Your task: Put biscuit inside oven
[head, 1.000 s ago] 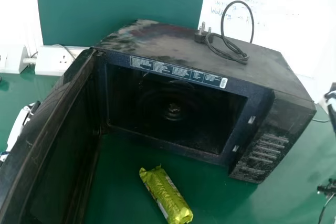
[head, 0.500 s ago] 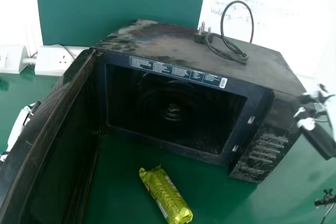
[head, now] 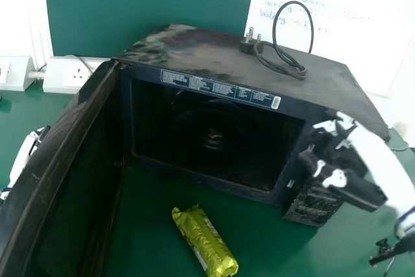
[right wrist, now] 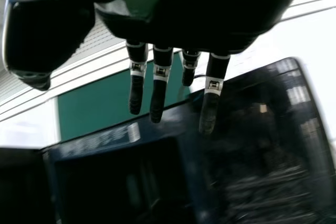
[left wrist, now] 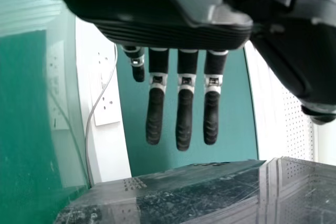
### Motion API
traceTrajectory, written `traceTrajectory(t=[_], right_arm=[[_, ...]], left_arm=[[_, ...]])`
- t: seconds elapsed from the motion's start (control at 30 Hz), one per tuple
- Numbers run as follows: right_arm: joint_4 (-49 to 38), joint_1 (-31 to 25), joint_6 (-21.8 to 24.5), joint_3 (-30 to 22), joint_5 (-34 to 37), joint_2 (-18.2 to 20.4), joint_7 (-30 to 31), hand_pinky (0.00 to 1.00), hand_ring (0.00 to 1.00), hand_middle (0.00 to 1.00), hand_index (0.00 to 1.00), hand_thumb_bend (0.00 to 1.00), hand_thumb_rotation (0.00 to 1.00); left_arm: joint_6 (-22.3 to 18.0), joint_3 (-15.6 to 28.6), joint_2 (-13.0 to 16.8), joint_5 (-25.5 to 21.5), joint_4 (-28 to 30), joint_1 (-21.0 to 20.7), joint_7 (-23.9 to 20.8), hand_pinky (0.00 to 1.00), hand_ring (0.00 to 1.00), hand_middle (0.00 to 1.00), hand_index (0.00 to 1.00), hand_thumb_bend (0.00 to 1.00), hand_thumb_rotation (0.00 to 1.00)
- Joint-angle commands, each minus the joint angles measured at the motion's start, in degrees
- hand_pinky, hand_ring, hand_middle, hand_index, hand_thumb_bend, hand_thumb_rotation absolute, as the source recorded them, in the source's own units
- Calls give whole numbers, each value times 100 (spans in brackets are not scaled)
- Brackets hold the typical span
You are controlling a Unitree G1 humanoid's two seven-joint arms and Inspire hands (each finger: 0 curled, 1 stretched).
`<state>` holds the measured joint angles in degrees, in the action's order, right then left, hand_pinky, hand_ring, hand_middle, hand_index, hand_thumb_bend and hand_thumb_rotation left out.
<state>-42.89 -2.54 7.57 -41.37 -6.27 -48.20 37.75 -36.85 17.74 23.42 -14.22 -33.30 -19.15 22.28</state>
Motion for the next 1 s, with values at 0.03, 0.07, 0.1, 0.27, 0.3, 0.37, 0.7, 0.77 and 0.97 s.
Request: traceTrajectory(t=[0.03,0.07,0.1,0.27,0.3,0.37,0.7,0.77,0.97], right_arm=[[-24,4,-36,211,62,-245,153,46,62,71,80,84,43],[-35,26,38,281,146,-277,199,47,62,72,81,84,44],[-60,48,116,361,143,-312,211,46,63,73,82,84,44],[-33,288,366,737,432,-562,416,45,65,77,91,84,47],[-8,295,261,751,424,-574,417,45,64,77,92,85,48],[143,281,-116,815,486,-450,366,48,67,77,89,86,52],[253,559,-590,1753,-341,-684,106,26,47,60,79,100,76],[340,547,-864,1924,-627,-617,-64,21,45,58,77,100,88],[77,592,-704,2186,-1247,-804,108,14,57,64,74,100,94]], left_arm=[[-15,28,-2,-30,4,38,21,34,41,45,49,52,8],[-18,25,1,-22,6,38,19,34,41,45,49,52,8],[-21,22,4,0,6,40,1,34,41,45,49,52,8],[8,32,-19,-71,7,36,42,34,41,45,49,52,7],[-8,32,-19,-67,-3,35,45,34,41,45,49,52,7],[-6,34,-15,-59,-13,32,46,34,41,45,49,52,7],[-5,27,-17,-58,-15,26,54,34,41,45,49,52,8],[-13,26,-12,-27,-25,22,31,34,41,45,49,52,8],[-7,23,-21,-21,19,44,22,34,42,45,49,52,8]])
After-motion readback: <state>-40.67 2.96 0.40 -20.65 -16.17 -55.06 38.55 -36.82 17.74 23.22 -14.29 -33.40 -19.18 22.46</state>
